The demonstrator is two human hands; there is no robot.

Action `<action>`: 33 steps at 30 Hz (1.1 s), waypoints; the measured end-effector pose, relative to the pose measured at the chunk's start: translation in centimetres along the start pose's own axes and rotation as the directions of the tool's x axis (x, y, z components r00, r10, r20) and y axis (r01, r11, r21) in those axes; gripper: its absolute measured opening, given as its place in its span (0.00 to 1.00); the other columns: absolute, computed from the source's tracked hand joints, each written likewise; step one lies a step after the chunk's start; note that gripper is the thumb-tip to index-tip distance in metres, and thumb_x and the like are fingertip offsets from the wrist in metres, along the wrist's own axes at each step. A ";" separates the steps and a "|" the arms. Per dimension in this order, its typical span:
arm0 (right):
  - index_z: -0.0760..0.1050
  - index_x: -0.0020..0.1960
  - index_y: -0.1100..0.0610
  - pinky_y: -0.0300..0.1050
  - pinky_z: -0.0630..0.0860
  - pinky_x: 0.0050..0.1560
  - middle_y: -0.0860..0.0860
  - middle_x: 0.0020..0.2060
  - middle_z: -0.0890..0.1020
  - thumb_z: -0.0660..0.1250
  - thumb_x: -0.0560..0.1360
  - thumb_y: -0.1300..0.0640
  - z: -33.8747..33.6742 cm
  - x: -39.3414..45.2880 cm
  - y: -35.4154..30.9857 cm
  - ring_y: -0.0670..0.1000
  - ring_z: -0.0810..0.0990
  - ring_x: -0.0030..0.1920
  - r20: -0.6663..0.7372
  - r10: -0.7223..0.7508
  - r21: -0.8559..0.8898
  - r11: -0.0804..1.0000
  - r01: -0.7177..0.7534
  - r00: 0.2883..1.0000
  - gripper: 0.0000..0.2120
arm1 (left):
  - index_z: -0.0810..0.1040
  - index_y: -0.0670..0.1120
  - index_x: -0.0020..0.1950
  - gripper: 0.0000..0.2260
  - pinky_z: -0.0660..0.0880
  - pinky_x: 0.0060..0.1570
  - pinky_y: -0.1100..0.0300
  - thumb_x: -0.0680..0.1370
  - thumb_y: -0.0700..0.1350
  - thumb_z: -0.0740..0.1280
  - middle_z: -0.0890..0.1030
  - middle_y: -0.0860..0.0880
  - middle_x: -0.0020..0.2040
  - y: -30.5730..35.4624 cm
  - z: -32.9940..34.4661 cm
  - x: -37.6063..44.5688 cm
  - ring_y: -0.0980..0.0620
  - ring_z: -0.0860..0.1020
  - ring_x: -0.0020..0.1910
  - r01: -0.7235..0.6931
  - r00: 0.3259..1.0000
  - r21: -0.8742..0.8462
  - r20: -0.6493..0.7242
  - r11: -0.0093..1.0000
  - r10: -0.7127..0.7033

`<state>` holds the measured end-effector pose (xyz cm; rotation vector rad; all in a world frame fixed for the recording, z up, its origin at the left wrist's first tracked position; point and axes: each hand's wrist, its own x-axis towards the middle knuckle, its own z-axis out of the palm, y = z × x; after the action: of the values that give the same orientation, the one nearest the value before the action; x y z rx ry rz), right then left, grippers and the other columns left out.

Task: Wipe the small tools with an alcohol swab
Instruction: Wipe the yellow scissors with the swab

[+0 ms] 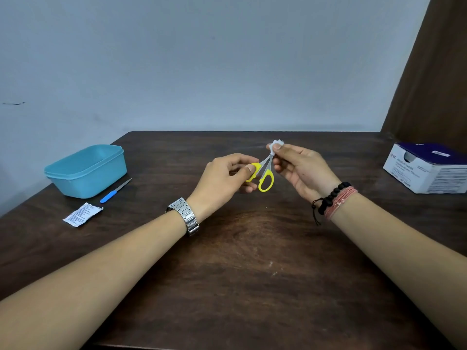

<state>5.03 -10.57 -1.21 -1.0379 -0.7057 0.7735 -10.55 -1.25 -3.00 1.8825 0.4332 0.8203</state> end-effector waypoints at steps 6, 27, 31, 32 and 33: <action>0.82 0.49 0.61 0.34 0.77 0.36 0.49 0.32 0.81 0.66 0.78 0.61 0.4 -0.4 0.7 0.43 0.77 0.33 0.055 0.069 -0.094 0.994 -0.063 0.996 0.06 | 0.82 0.43 0.56 0.10 0.77 0.41 0.61 0.76 0.41 0.73 0.85 0.44 0.41 -0.8 -0.2 0.1 0.51 0.81 0.36 0.050 0.997 -0.030 0.067 0.998 -0.048; 0.83 0.49 0.59 0.34 0.77 0.38 0.48 0.35 0.81 0.68 0.78 0.61 0.0 -0.4 0.1 0.43 0.77 0.35 0.061 0.051 -0.147 0.988 -0.042 0.997 0.05 | 0.82 0.44 0.55 0.08 0.76 0.40 0.63 0.76 0.41 0.72 0.85 0.44 0.40 -1.3 -0.4 0.4 0.52 0.80 0.36 0.024 0.997 -0.003 0.071 1.000 -0.023; 0.83 0.48 0.58 0.34 0.77 0.37 0.48 0.34 0.82 0.68 0.78 0.60 -0.2 -0.3 0.1 0.43 0.77 0.35 0.047 0.050 -0.143 0.989 -0.043 0.998 0.05 | 0.82 0.44 0.55 0.08 0.76 0.40 0.63 0.76 0.41 0.72 0.85 0.44 0.40 -1.3 -0.2 0.4 0.52 0.80 0.36 0.026 0.997 -0.010 0.067 1.000 -0.025; 0.83 0.48 0.58 0.34 0.77 0.37 0.47 0.35 0.82 0.68 0.77 0.60 -0.2 -0.4 0.3 0.43 0.77 0.35 0.064 0.071 -0.164 0.985 -0.060 0.995 0.05 | 0.82 0.44 0.55 0.08 0.76 0.41 0.63 0.76 0.41 0.72 0.85 0.45 0.40 -1.4 -0.2 0.4 0.52 0.80 0.36 0.031 0.997 -0.009 0.069 0.999 -0.030; 0.83 0.49 0.57 0.34 0.77 0.38 0.47 0.35 0.82 0.68 0.77 0.60 -0.2 -0.5 0.3 0.43 0.78 0.35 0.074 0.083 -0.181 0.981 -0.069 0.994 0.05 | 0.82 0.44 0.55 0.08 0.76 0.41 0.62 0.76 0.41 0.72 0.85 0.45 0.40 -1.5 -0.3 0.4 0.52 0.80 0.36 0.035 0.997 -0.008 0.071 0.999 -0.034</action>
<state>4.82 -10.94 -1.66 -1.2063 -0.8196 0.8335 -10.35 -0.17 -4.11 1.8840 0.4158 0.7289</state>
